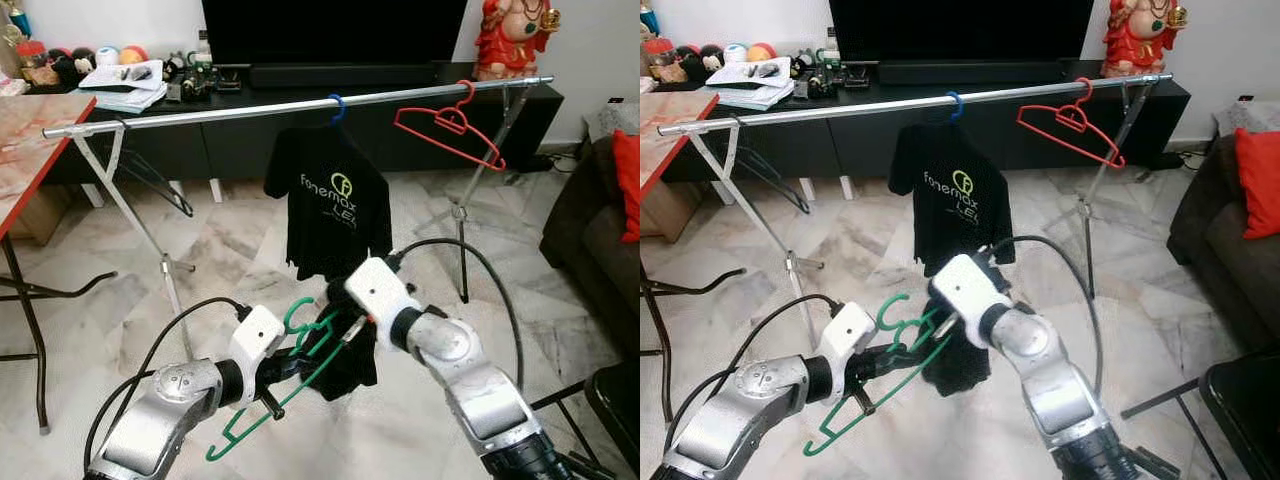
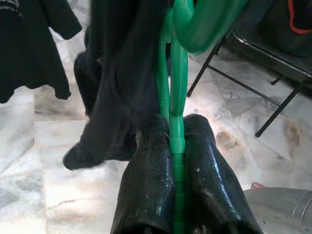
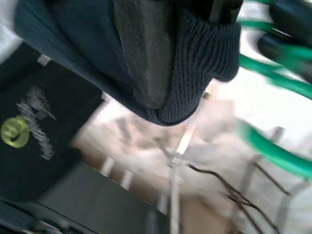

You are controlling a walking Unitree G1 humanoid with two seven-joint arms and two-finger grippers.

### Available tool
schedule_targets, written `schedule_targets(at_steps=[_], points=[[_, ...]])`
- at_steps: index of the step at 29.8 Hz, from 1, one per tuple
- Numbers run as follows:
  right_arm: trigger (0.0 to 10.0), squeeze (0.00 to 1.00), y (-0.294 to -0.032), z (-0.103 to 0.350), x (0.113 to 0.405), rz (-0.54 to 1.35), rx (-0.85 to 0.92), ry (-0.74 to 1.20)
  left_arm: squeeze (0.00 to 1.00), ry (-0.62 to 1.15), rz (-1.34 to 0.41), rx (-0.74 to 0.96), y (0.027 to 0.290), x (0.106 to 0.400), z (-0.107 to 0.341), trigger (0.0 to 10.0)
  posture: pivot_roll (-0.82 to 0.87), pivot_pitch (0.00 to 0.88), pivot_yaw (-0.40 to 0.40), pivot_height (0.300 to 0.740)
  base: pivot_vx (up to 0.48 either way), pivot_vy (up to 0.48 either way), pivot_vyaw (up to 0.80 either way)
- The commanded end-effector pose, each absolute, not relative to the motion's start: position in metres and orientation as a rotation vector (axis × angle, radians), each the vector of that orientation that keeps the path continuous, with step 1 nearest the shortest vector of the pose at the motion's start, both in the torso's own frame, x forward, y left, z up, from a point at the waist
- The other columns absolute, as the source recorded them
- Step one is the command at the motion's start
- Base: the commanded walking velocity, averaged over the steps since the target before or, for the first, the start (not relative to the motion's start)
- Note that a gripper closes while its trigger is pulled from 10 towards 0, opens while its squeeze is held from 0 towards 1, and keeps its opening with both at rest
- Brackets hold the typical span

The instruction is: Hang hanger

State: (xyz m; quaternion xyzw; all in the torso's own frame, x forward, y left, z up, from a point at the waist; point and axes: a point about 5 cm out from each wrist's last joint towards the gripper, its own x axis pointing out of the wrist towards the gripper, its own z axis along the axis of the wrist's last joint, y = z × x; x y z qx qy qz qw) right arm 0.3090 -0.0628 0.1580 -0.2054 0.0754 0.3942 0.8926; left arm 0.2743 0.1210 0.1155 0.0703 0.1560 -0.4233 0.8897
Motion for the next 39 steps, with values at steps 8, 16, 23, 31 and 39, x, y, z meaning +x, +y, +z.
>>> schedule_targets(at_steps=[8, 16, 23, 31, 39], points=[[10.0, 0.0, -0.089, 0.151, 0.327, 0.597, -0.569, 0.198, 0.0, 0.286, -0.9, 0.15, 0.119, 0.272, 0.123, 10.0, -0.03, 0.115, -0.01, 0.74, 0.0, 0.0, 0.0], [10.0, 0.0, -0.124, 0.154, 0.34, 0.375, -0.578, 0.227, 0.0, 0.265, -0.816, 0.167, 0.125, 0.28, 0.124, 10.0, -0.03, 0.117, -0.007, 0.74, 0.0, 0.0, 0.0], [10.0, 0.0, -0.109, 0.149, 0.332, 0.468, -0.517, 0.243, 0.0, 0.252, -0.795, 0.162, 0.129, 0.284, 0.128, 10.0, -0.02, 0.116, -0.002, 0.74, 0.0, 0.0, 0.0], [10.0, 0.0, -0.063, 0.161, 0.303, 0.862, -0.422, 0.141, 0.0, 0.28, -0.969, 0.099, 0.114, 0.265, 0.128, 10.0, -0.03, 0.117, -0.003, 0.74, 0.0, 0.0, 0.0], [10.0, 0.0, -0.052, 0.163, 0.294, 0.955, -0.405, 0.152, 0.0, 0.287, -0.985, 0.1, 0.111, 0.265, 0.125, 10.0, -0.03, 0.117, -0.006, 0.74, 0.0, 0.0, 0.0]])
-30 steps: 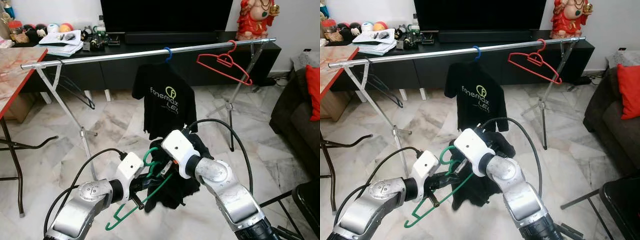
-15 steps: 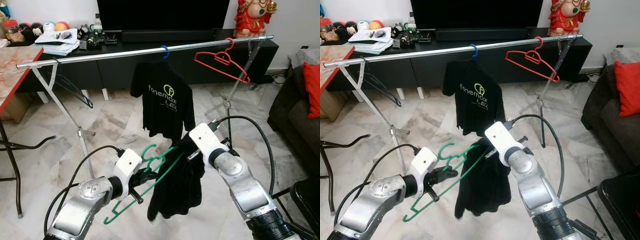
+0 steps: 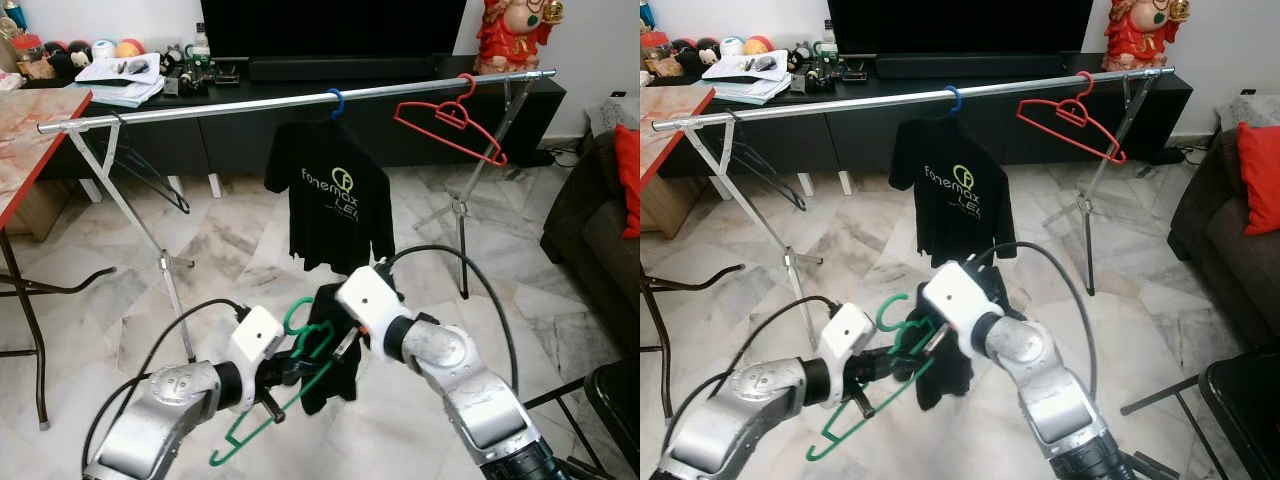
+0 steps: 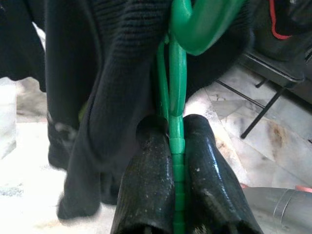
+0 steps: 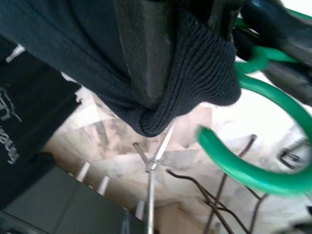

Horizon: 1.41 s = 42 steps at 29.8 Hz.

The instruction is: Hang hanger

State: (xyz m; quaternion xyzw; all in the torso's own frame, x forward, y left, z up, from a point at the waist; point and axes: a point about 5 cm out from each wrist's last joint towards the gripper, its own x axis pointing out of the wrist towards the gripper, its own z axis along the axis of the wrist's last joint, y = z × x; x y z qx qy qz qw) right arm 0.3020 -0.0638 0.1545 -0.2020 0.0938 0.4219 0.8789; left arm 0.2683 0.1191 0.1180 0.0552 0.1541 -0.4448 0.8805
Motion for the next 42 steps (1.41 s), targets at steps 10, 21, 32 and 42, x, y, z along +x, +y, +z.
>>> schedule_targets(at_steps=[10, 21, 32, 42], points=[[10.0, 0.0, -0.072, 0.159, 0.308, 0.839, -0.484, 0.183, 0.0, 0.278, -0.996, 0.079, 0.113, 0.262, 0.128, 10.0, -0.03, 0.12, -0.008, 0.74, 0.0, 0.0, 0.0], [10.0, 0.0, -0.104, 0.155, 0.322, 0.696, -0.688, 0.21, 0.0, 0.239, -0.955, 0.059, 0.117, 0.268, 0.136, 10.0, -0.03, 0.121, -0.003, 0.74, 0.0, 0.0, 0.0], [10.0, 0.0, -0.086, 0.161, 0.291, 1.036, -0.549, 0.165, 0.0, 0.231, -0.951, 0.059, 0.116, 0.268, 0.137, 10.0, -0.02, 0.122, -0.003, 0.74, 0.0, 0.0, 0.0], [10.0, 0.0, -0.123, 0.157, 0.296, 1.009, -0.774, 0.247, 0.0, 0.215, -0.856, 0.084, 0.123, 0.278, 0.135, 10.0, -0.03, 0.124, -0.003, 0.74, 0.0, 0.0, 0.0]])
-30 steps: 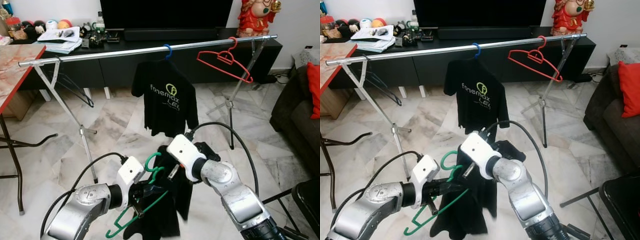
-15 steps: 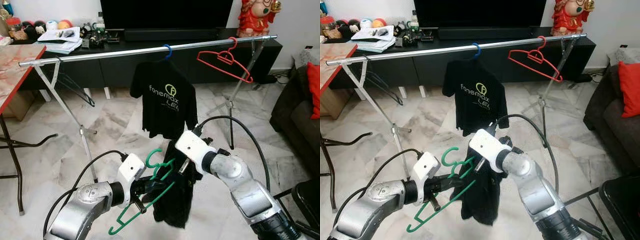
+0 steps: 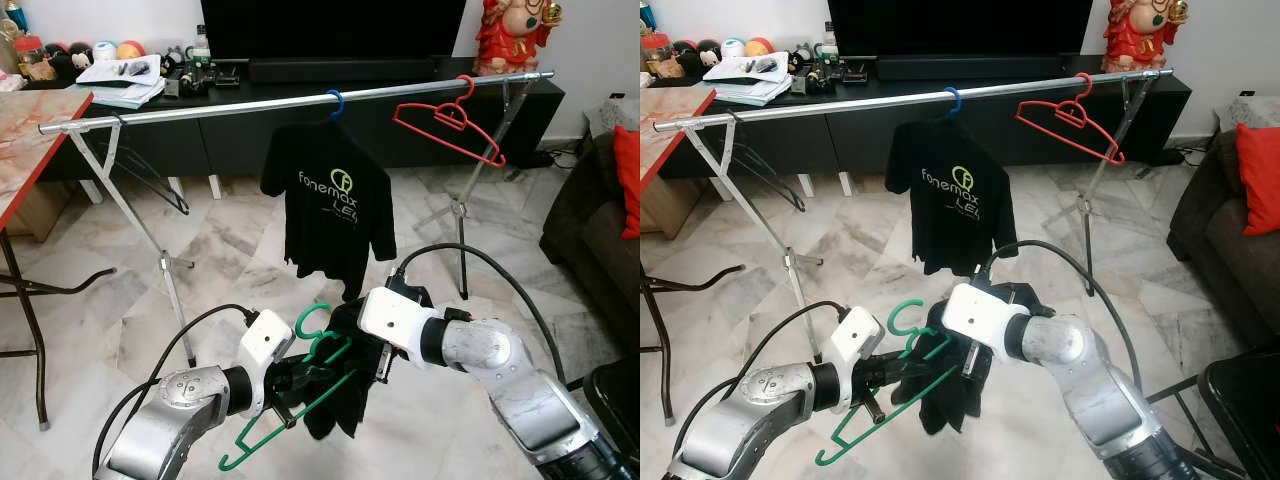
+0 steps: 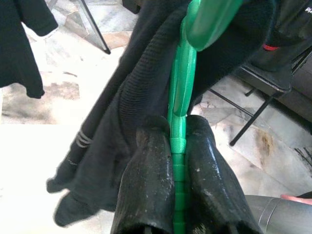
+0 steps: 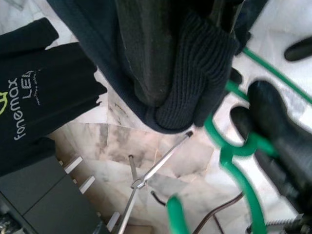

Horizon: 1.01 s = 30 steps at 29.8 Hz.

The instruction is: Hang hanger

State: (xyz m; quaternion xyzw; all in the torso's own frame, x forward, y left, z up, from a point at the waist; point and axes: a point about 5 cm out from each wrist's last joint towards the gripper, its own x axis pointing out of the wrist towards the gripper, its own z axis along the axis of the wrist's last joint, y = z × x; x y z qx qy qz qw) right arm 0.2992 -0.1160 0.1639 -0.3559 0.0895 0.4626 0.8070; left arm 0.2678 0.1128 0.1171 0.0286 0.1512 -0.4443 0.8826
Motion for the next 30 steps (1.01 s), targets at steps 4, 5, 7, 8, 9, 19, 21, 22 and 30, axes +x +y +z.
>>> schedule_targets(at_steps=[4, 5, 7, 8, 9, 19, 21, 22, 30], points=[[10.0, 0.0, -0.139, 0.162, 0.297, 1.028, -0.796, 0.246, 0.0, 0.224, -0.897, 0.08, 0.12, 0.274, 0.135, 10.0, -0.02, 0.123, -0.005, 0.74, 0.0, 0.0, 0.0], [10.0, 0.0, -0.139, 0.162, 0.297, 1.028, -0.796, 0.246, 0.0, 0.224, -0.897, 0.08, 0.12, 0.274, 0.135, 10.0, -0.02, 0.123, -0.005, 0.74, 0.0, 0.0, 0.0], [10.0, 0.0, -0.15, 0.165, 0.302, 0.997, -0.811, 0.254, 0.0, 0.231, -0.886, 0.096, 0.121, 0.275, 0.134, 10.0, -0.02, 0.123, -0.006, 0.74, 0.0, 0.0, 0.0], [10.0, 0.0, -0.154, 0.166, 0.305, 0.979, -0.818, 0.259, 0.0, 0.233, -0.88, 0.101, 0.122, 0.275, 0.133, 10.0, -0.02, 0.122, -0.007, 0.74, 0.0, 0.0, 0.0], [10.0, 0.0, -0.158, 0.167, 0.307, 0.96, -0.821, 0.267, 0.0, 0.234, -0.873, 0.104, 0.123, 0.276, 0.132, 10.0, -0.02, 0.122, -0.008, 0.74, 0.0, 0.0, 0.0], [10.0, 0.0, -0.133, 0.173, 0.301, 1.063, -0.651, 0.108, 0.0, 0.229, -0.912, 0.096, 0.116, 0.274, 0.133, 10.0, -0.02, 0.12, -0.017, 0.74, 0.0, 0.0, 0.0], [10.0, 0.0, -0.124, 0.176, 0.306, 1.031, -0.616, 0.076, 0.0, 0.231, -0.917, 0.099, 0.115, 0.272, 0.132, 10.0, -0.02, 0.12, -0.022, 0.74, 0.0, 0.0, 0.0], [10.0, 0.0, -0.121, 0.177, 0.307, 1.03, -0.607, 0.069, 0.0, 0.231, -0.918, 0.098, 0.114, 0.272, 0.132, 10.0, -0.02, 0.12, -0.022, 0.74, 0.0, 0.0, 0.0], [10.0, 0.0, -0.1, 0.17, 0.286, 1.235, -0.589, 0.069, 0.0, 0.224, -0.915, 0.09, 0.114, 0.272, 0.132, 10.0, -0.02, 0.118, -0.026, 0.74, 0.0, 0.0, 0.0]])
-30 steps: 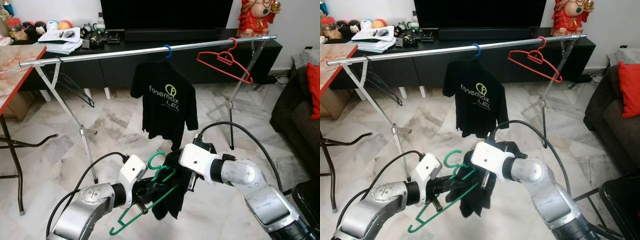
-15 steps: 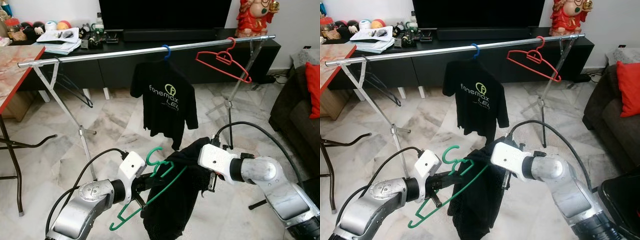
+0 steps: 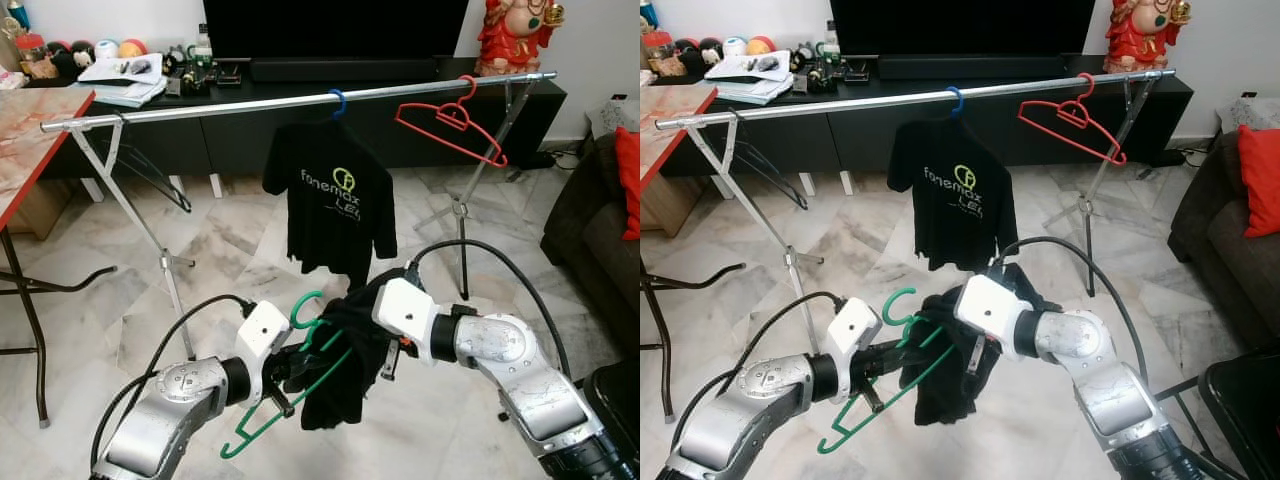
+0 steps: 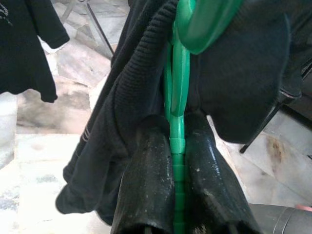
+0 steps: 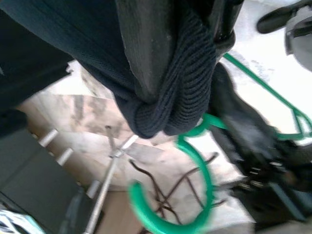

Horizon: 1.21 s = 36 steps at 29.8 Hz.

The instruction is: Hang hanger

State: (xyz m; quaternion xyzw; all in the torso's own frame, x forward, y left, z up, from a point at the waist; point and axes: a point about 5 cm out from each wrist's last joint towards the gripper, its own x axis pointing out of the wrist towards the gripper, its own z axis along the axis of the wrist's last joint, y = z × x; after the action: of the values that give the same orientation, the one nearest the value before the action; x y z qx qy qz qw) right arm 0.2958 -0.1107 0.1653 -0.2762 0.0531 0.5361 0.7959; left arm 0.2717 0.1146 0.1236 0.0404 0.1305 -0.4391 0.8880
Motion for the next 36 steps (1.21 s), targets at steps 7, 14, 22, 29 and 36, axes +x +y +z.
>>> schedule_targets(at_steps=[7, 14, 22, 29, 36], points=[[10.0, 0.0, -0.087, 0.174, 0.267, 1.383, -0.525, 0.03, 0.0, 0.221, -0.929, 0.082, 0.112, 0.272, 0.133, 10.0, -0.02, 0.114, -0.022, 0.74, 0.0, 0.0, 0.0], [10.0, 0.0, -0.102, 0.162, 0.279, 1.267, -0.627, 0.11, 0.0, 0.22, -0.929, 0.082, 0.112, 0.272, 0.133, 10.0, -0.02, 0.115, -0.023, 0.74, 0.0, 0.0, 0.0], [10.0, 0.0, -0.105, 0.162, 0.289, 1.184, -0.64, 0.12, 0.0, 0.223, -0.928, 0.08, 0.111, 0.271, 0.131, 10.0, -0.02, 0.117, -0.025, 0.74, 0.0, 0.0, 0.0], [10.0, 0.85, -0.099, 0.161, 0.284, 1.224, -0.631, 0.106, 0.0, 0.225, -0.928, 0.078, 0.112, 0.271, 0.131, 10.0, -0.02, 0.12, -0.026, 0.74, 0.0, 0.0, 0.0], [10.0, 0.87, -0.106, 0.163, 0.285, 1.212, -0.682, 0.124, 0.0, 0.229, -0.925, 0.079, 0.113, 0.271, 0.13, 10.0, -0.03, 0.121, -0.028, 0.74, 0.0, 0.0, 0.0]])
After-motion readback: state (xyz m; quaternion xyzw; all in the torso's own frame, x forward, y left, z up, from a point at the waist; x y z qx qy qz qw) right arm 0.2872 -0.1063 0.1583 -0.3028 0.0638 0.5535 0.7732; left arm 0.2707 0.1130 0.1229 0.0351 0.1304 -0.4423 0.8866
